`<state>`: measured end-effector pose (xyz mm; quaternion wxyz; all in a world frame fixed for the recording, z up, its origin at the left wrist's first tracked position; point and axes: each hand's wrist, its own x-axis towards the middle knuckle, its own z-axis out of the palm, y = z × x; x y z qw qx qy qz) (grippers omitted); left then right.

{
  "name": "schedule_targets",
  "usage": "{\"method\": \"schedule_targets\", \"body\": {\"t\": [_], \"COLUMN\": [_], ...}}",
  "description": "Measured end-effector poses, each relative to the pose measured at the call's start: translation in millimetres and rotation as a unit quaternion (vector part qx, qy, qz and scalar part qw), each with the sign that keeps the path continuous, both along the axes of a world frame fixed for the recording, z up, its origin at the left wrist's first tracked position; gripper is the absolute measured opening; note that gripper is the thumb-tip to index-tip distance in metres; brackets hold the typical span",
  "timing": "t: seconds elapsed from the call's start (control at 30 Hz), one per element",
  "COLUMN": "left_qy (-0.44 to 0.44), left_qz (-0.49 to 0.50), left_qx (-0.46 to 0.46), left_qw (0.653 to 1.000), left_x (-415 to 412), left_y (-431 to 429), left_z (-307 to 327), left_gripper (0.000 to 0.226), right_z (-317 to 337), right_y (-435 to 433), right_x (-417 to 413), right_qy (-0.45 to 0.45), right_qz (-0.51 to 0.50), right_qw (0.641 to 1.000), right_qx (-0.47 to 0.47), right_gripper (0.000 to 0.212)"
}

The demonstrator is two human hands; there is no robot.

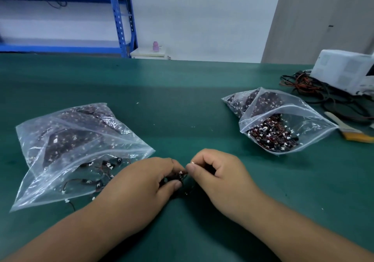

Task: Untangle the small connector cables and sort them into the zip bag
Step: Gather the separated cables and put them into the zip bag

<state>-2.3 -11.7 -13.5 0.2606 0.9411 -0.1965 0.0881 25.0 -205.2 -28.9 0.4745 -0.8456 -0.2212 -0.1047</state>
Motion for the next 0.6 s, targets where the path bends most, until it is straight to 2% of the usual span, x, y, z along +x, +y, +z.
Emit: {"method": "schedule_targets", "body": {"t": [0.23,0.43,0.6], "left_qy": [0.002,0.011,0.018], "left_qz": [0.025,0.041,0.074], "left_qx": [-0.019,-0.024,-0.020], "left_qw": [0.999,0.999,0.997], "left_x": [-1.4,-1.8,-0.4], "left_y": [1.1,2.1,4.9], "left_z": [1.8,1.3,0.6], "left_gripper": [0.011,0.008,0.004], "right_z": [2.9,3.6,4.5], "right_y": [-2.3,-3.1,-7.5], "right_x": [-0.3,1.8,6.2], "right_qy": [0.052,0.077,0.108], "right_qz": [-0.016,-0.067,-0.111], "right_qw": [0.996,0.989,0.973], "right_qx": [0.067,0.105,0.172], "right_gripper": [0.019,0.017,0.020]}}
